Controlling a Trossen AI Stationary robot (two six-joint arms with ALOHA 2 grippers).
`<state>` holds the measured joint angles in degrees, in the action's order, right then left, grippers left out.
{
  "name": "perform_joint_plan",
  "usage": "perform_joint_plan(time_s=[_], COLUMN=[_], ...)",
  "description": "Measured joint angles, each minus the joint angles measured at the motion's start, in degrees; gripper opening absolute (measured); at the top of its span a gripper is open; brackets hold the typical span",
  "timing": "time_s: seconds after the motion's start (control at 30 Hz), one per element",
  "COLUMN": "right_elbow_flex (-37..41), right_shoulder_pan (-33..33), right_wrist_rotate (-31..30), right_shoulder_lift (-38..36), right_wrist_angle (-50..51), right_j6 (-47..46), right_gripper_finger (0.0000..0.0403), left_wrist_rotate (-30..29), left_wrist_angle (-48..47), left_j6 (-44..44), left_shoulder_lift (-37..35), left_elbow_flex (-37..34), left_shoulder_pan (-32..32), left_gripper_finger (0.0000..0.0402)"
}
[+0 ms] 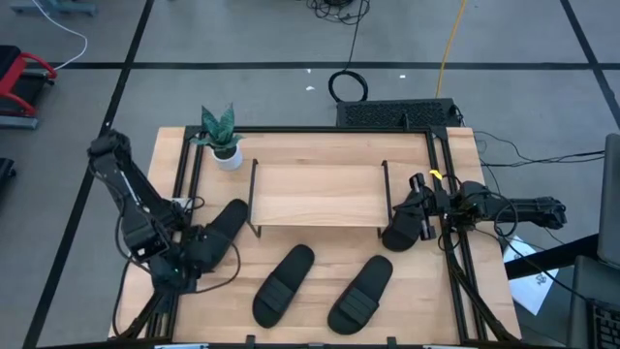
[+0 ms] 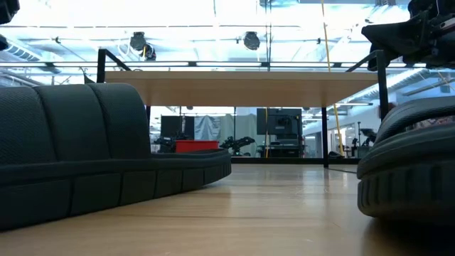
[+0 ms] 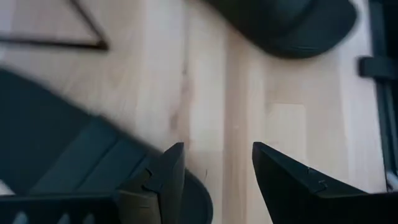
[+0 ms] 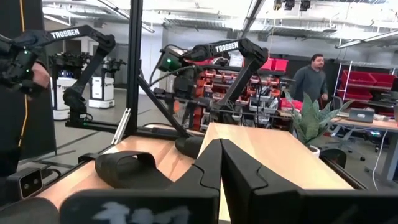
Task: Pick and place slides into the shelf
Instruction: Put the black slipper on the shelf
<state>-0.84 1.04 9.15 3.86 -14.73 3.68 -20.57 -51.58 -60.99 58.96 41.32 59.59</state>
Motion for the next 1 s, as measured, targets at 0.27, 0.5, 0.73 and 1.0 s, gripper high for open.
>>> perform_joint_plan(time_s=[0.27,0.5,0.73,1.0], right_elbow_flex=[0.0,0.0,0.0,0.0], right_shoulder_pan=[0.0,0.0,0.0,0.0], right_wrist_rotate=[0.0,-0.1,-0.1,-0.1], right_shoulder_lift=[0.3,0.4,0.4,0.4], right_wrist_angle=[-0.1,-0.3,-0.3,-0.2], right_j6=[0.0,-0.1,0.0,-0.1], right_gripper_finger=[0.0,0.0,0.0,0.0], left_wrist_rotate=[7.0,3.5,-0.9,-1.8], left_wrist_angle=[-6.4,-6.4,-5.9,-8.7], left_j6=[-4.7,-1.2,10.2,22.5], left_shoulder_lift=[4.6,5.5,7.8,13.4], left_elbow_flex=[0.0,0.0,0.0,1.0], left_shoulder_pan=[-2.5,-2.8,-2.8,-2.9], left_gripper_finger=[0.0226,0.0335,0.0396,0.0367])
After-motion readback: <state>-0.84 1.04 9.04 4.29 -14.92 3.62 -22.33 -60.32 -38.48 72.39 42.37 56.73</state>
